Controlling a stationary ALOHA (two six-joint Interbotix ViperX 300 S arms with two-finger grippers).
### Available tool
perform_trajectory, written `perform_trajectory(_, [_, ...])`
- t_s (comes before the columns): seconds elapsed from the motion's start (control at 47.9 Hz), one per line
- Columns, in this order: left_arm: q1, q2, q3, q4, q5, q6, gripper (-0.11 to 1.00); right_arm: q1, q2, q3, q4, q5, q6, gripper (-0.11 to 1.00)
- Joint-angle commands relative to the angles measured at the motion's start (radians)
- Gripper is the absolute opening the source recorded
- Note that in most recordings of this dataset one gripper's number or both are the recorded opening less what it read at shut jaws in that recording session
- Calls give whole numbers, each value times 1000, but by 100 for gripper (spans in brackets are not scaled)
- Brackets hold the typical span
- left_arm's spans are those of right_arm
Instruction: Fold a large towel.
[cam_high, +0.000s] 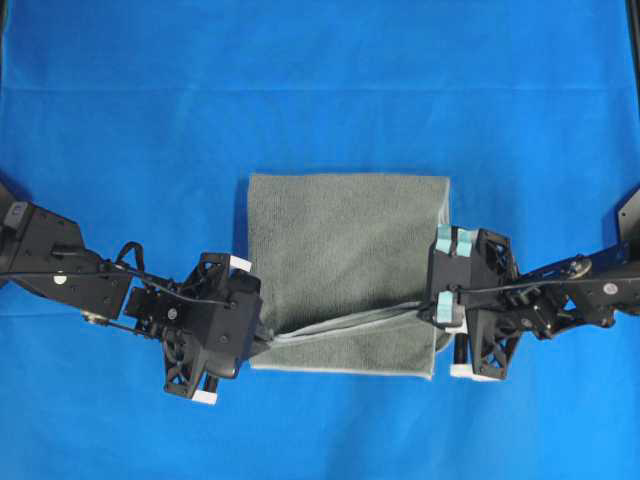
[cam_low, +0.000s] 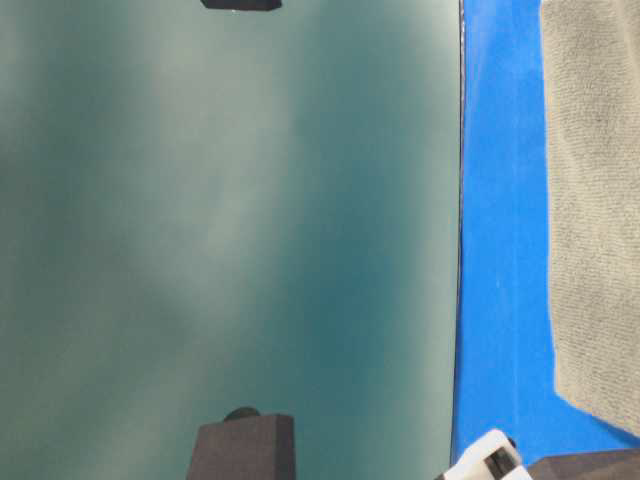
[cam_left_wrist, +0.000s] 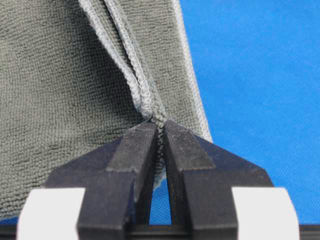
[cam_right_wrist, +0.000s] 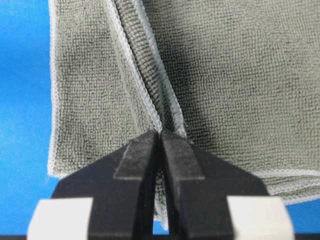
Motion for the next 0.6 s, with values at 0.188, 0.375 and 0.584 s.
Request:
perform_trajectory(0.188, [-25, -8, -28, -3, 8, -43, 4, 34, -8, -11, 31, -66, 0, 4])
perform_trajectory(0.375, [-34, -18, -37, -2, 11, -44, 27, 66, -11, -34, 31, -57, -5, 38])
perform_trajectory(0.584, [-34, -94, -63, 0, 74, -32, 72, 92, -69, -69, 25, 80, -8, 62])
